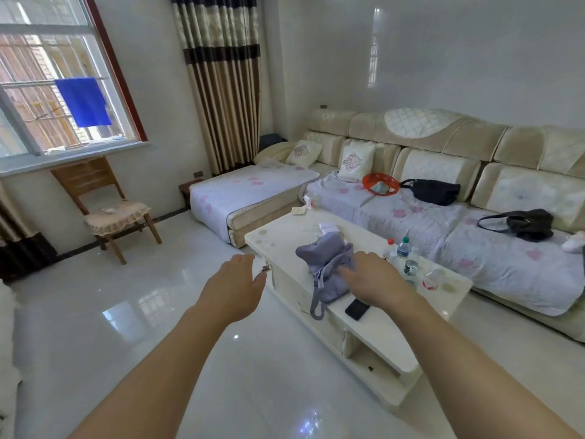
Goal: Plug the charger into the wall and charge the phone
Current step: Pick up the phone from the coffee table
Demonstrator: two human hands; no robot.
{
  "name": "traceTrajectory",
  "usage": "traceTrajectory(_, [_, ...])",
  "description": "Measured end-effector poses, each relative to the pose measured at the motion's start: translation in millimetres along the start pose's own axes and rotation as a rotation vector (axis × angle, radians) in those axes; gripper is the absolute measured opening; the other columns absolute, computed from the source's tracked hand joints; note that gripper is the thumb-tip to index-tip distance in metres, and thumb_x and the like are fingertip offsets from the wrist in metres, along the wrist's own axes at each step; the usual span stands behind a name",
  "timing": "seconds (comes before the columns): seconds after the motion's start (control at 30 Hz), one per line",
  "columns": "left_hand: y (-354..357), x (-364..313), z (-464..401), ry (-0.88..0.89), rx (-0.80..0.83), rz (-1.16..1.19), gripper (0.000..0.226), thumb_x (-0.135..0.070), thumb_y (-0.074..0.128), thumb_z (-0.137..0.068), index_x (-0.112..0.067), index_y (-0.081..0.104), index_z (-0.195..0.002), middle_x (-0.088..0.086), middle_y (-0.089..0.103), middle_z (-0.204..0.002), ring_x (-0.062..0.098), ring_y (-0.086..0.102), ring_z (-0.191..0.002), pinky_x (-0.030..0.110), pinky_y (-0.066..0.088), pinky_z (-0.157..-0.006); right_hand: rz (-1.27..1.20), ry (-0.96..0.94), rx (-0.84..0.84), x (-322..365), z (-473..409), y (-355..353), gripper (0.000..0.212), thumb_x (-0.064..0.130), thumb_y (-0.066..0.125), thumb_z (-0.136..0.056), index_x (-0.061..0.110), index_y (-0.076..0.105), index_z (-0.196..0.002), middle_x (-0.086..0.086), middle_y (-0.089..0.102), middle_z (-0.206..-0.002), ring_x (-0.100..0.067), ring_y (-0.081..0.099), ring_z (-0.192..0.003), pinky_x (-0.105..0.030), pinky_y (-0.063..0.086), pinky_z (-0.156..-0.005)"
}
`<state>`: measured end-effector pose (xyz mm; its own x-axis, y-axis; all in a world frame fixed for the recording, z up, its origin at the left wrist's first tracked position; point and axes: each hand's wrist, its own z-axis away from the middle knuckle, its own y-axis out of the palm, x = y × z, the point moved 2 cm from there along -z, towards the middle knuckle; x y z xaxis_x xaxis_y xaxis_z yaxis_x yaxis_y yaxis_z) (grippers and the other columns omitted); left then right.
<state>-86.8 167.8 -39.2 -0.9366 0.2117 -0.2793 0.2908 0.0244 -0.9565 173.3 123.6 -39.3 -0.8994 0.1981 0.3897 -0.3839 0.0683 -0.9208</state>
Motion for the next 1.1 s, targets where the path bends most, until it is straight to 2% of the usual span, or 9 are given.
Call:
traceTrajectory(0.1, [22,-22,-37,0.045,0.024,-0.011,0.056,-0.049,0.042,-0.102,-0.022,0.038,-0.151,0.003,0.045,-0.155,0.024,0.047,-0.137,0.041,0.042,-0.108,-0.021,0.071,-0.037,-29,-27,3,0.032,0.026,0.044,-0.100,0.007,0.061,-0.119,-0.017,0.062,-0.119,-0.033,0.060,-0.106,-0.036,0.042,-0.076])
traceTrajectory(0.27, [61,-62,-114,0.145,0.073,-0.126,0.058,-0.050,0.040,-0.102,-0.020,0.039,-0.151,0.004,0.047,-0.154,0.025,0.048,-0.136,0.041,0.040,-0.111,0.079,0.117,-0.029,-82,-88,10,0.042,0.040,0.037,-0.102,0.008,0.052,-0.125,-0.018,0.056,-0.129,-0.036,0.055,-0.117,-0.042,0.045,-0.093])
traceTrajectory(0.4, [92,-94,-175,0.208,0.105,-0.168,0.054,-0.051,0.041,-0.101,-0.019,0.047,-0.144,0.005,0.056,-0.145,0.025,0.054,-0.128,0.040,0.044,-0.106,0.104,0.169,0.009,-118,-135,9,0.049,0.041,0.036,-0.101,0.009,0.049,-0.135,-0.017,0.053,-0.138,-0.035,0.052,-0.124,-0.044,0.045,-0.099])
traceTrajectory(0.57, [118,-132,-233,0.284,0.141,-0.169,0.048,-0.052,0.045,-0.099,-0.019,0.057,-0.132,0.007,0.064,-0.131,0.026,0.060,-0.116,0.040,0.049,-0.096,0.113,0.230,0.009,-156,-178,6,0.046,0.043,0.035,-0.100,0.012,0.053,-0.130,-0.017,0.054,-0.133,-0.034,0.056,-0.114,-0.045,0.049,-0.091])
traceTrajectory(0.73, [138,-156,-278,0.375,0.214,-0.112,0.045,-0.044,0.042,-0.102,-0.012,0.060,-0.126,0.011,0.066,-0.123,0.028,0.060,-0.108,0.040,0.049,-0.093,0.100,0.310,0.012,-178,-210,10,0.050,0.044,0.035,-0.099,0.011,0.050,-0.134,-0.016,0.057,-0.134,-0.036,0.056,-0.118,-0.046,0.049,-0.094])
traceTrajectory(0.87, [156,-159,-309,0.435,0.279,-0.103,0.043,-0.040,0.040,-0.104,-0.011,0.055,-0.131,0.010,0.064,-0.125,0.027,0.058,-0.112,0.037,0.044,-0.096,0.145,0.358,0.061,-181,-235,28,0.050,0.042,0.033,-0.099,0.011,0.050,-0.134,-0.018,0.057,-0.131,-0.036,0.054,-0.116,-0.049,0.048,-0.094])
traceTrajectory(0.97, [173,-148,-335,0.487,0.323,-0.103,0.039,-0.040,0.039,-0.104,-0.010,0.058,-0.121,0.010,0.065,-0.114,0.025,0.059,-0.100,0.034,0.046,-0.087,0.147,0.396,0.074,-176,-259,49,0.050,0.043,0.032,-0.099,0.011,0.051,-0.133,-0.019,0.058,-0.128,-0.037,0.055,-0.114,-0.048,0.048,-0.092])
traceTrajectory(1.1, [196,-119,-374,0.520,0.374,-0.073,0.034,-0.040,0.039,-0.104,-0.011,0.057,-0.107,0.012,0.062,-0.109,0.027,0.057,-0.094,0.040,0.050,-0.083,0.095,0.469,0.085,-171,-295,86,0.046,0.044,0.034,-0.098,0.011,0.058,-0.120,-0.018,0.061,-0.123,-0.037,0.057,-0.110,-0.045,0.047,-0.087])
